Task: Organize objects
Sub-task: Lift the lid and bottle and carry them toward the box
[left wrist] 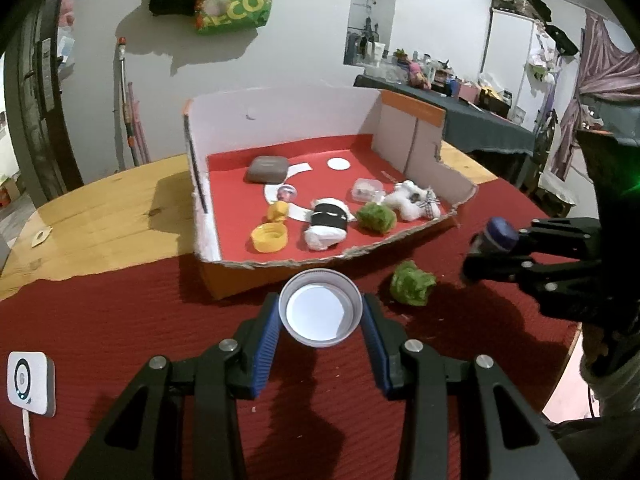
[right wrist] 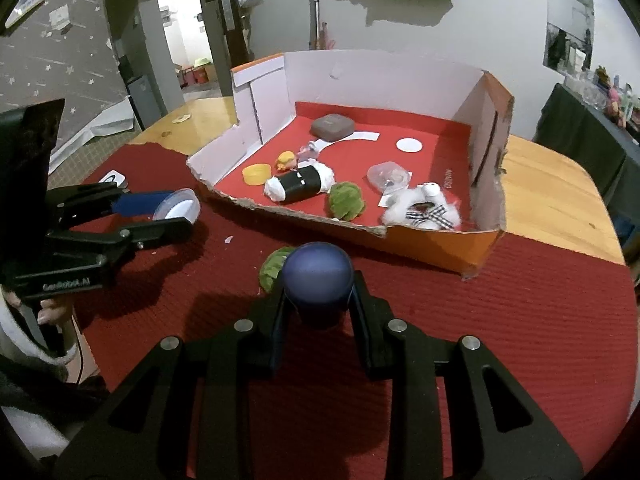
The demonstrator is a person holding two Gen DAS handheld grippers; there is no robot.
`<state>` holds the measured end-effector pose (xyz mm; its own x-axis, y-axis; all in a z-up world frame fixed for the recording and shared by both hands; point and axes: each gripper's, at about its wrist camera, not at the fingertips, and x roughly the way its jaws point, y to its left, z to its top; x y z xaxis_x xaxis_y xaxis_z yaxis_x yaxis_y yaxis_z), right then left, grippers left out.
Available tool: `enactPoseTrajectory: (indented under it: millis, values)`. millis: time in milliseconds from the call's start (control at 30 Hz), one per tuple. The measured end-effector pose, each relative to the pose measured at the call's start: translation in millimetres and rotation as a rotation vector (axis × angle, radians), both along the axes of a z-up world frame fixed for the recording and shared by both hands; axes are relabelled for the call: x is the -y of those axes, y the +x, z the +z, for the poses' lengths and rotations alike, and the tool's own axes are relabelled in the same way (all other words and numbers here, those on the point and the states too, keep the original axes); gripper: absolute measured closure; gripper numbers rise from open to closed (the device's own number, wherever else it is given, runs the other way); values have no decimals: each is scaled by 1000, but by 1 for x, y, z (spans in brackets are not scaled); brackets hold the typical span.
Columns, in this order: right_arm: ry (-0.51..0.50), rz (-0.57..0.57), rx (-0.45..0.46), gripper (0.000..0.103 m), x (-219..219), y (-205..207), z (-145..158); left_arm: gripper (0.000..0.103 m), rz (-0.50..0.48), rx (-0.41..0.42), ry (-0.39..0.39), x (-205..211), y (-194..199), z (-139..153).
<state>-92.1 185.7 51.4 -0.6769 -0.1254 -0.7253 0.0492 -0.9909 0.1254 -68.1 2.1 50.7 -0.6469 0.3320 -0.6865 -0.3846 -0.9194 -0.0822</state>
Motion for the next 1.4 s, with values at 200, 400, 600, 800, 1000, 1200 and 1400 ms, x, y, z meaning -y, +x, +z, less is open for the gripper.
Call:
enactPoseTrajectory:
  millis: [200, 400, 600, 800, 1000, 1200, 1400]
  values:
    - [-15, -1, 85, 76, -7, 4, -8, 61, -41, 45, 1, -3, 3, -12]
    - [-18, -27, 95, 76, -5, -6, -21, 61, -58, 79, -3, -11, -1, -26]
    - [-18, -31, 85, 76, 0, -18, -27, 61, -53, 96, -4, -13, -3, -33]
    - [-17, -43, 86, 76, 0, -22, -33, 61, -54, 105, 3, -14, -5, -36]
    - [-17, -57, 74, 76, 1, -21, -36, 61, -50, 106, 14, -14, -7, -37]
    - [29, -60, 60, 76, 7, -20, -39, 61, -50, 101, 9, -14, -8, -37]
    - [46, -66, 41, 76, 9, -17, -39, 60, -47, 95, 16, -13, -8, -37]
